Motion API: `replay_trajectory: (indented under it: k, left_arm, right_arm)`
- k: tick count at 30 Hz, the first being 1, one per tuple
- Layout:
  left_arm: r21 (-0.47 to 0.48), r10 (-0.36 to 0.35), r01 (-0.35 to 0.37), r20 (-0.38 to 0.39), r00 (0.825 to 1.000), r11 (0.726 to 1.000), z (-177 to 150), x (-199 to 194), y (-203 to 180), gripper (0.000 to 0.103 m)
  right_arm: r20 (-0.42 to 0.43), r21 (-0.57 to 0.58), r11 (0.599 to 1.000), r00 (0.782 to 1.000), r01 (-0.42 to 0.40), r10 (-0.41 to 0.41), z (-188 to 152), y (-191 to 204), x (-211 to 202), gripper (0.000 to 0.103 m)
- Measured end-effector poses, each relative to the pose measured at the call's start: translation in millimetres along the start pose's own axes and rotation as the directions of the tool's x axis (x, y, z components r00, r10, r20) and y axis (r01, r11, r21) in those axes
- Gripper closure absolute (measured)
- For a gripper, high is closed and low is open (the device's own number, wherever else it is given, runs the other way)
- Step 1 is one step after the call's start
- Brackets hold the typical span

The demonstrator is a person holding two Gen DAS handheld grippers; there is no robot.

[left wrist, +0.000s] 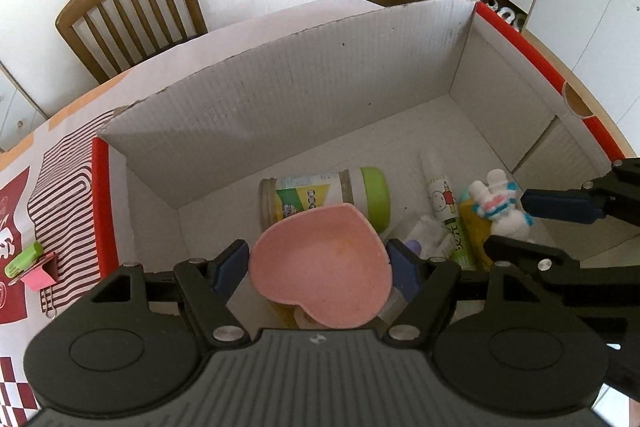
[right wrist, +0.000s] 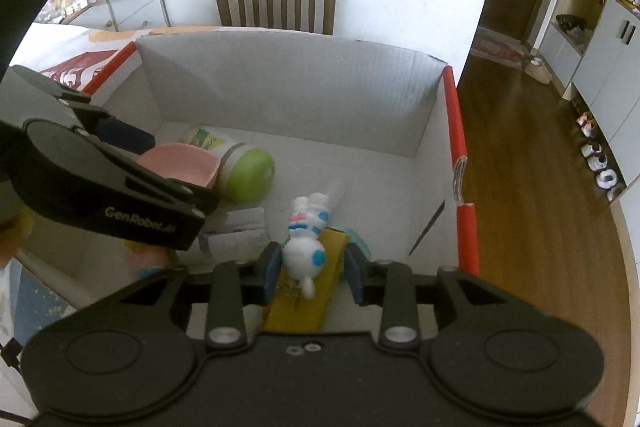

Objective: Organize rigid objects
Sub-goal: 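Open both grippers to release the dish and rabbit in the shoebox, then withdraw both tools from the shoebox back over the table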

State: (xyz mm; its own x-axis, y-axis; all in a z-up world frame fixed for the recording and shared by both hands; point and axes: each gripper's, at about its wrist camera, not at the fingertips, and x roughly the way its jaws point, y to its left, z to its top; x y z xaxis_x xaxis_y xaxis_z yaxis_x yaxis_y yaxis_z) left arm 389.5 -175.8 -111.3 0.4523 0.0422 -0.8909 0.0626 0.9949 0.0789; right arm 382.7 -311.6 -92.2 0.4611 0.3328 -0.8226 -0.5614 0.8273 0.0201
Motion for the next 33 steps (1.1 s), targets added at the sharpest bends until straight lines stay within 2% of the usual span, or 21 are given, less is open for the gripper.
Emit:
replay_trajectory:
  k: [7, 9, 11, 15, 18, 27, 33]
  left_arm:
    - [-0.025, -0.019, 0.02, 0.03, 0.999, 0.999, -6.7, -12.7, 2.3, 0.028]
    - [-0.028, -0.025, 0.026, 0.044, 0.999, 0.999, -9.0, -18.0, 2.5, 0.028]
    - [-0.031, -0.023, 0.025, 0.06, 0.998, 0.999, -11.0, -23.7, 2.2, 0.028]
    - [-0.029, -0.016, 0.019, 0.095, 0.995, 0.999, -16.5, -37.4, 1.3, 0.028]
    - [-0.029, -0.012, 0.016, 0.121, 0.993, 0.999, -21.1, -48.8, 1.3, 0.028]
    - [-0.053, -0.017, 0.027, 0.175, 0.984, 0.998, -35.3, -84.0, 14.5, 0.028]
    - [-0.098, -0.048, 0.068, 0.2, 0.979, 0.993, -48.5, -103.1, 34.9, 0.028]
  right_arm:
    - [0.003, 0.007, 1.0, 1.0, -0.013, 0.013, 0.5, 0.6, -8.7, 0.059]
    - [0.014, 0.005, 1.0, 1.0, -0.014, 0.014, 0.0, 2.3, -14.4, 0.05]
    - [0.025, -0.002, 1.0, 1.0, -0.013, 0.013, -1.2, 4.4, -19.8, 0.047]
    - [0.032, -0.002, 1.0, 0.999, -0.019, 0.019, -3.2, 7.7, -29.5, 0.047]
    - [0.042, -0.003, 1.0, 0.999, -0.024, 0.024, -4.0, 9.7, -37.7, 0.042]
    - [0.082, -0.023, 0.998, 0.995, -0.051, 0.053, -3.0, 23.2, -65.9, 0.037]
    - [0.094, -0.041, 0.997, 0.993, -0.067, 0.07, 1.3, 37.3, -76.6, 0.033]
